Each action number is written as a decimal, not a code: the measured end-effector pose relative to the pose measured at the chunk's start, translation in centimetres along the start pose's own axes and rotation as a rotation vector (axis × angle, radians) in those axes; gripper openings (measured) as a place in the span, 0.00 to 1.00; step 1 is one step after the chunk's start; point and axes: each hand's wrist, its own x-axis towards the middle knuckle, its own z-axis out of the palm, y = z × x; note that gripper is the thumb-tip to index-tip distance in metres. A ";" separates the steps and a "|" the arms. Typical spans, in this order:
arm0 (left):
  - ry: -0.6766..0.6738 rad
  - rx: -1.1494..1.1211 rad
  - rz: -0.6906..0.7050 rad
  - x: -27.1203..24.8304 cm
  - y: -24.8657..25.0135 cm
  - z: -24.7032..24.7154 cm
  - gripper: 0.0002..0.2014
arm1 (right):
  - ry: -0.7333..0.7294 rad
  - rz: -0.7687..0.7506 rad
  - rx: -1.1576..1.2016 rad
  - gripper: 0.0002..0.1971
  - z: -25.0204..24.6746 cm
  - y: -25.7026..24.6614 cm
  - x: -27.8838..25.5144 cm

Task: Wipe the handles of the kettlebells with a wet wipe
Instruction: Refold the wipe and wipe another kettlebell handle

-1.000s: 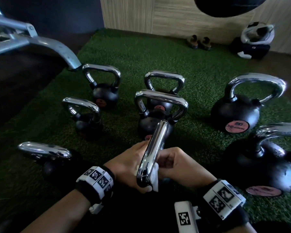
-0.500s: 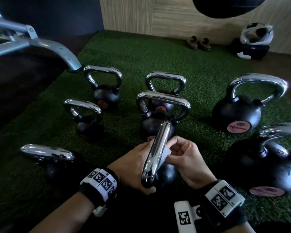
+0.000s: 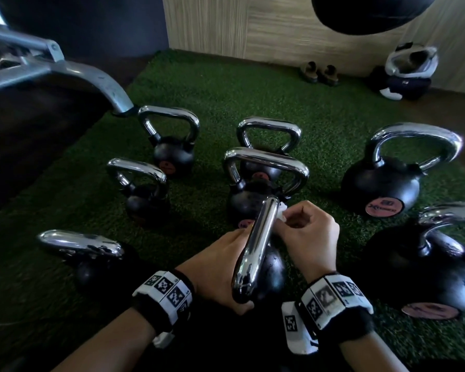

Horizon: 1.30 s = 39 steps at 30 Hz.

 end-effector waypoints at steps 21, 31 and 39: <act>-0.162 0.092 -0.081 0.1 -0.3 -1.0 0.64 | -0.203 0.102 -0.313 0.10 1.0 -0.4 0.4; 0.187 -0.030 -0.218 -4.6 8.2 -5.4 0.41 | -0.259 -0.177 -0.188 0.13 -1.8 -0.4 3.6; 0.186 0.094 -0.208 -4.0 10.3 -4.7 0.36 | -0.552 -0.378 -0.208 0.25 -1.8 -0.4 4.7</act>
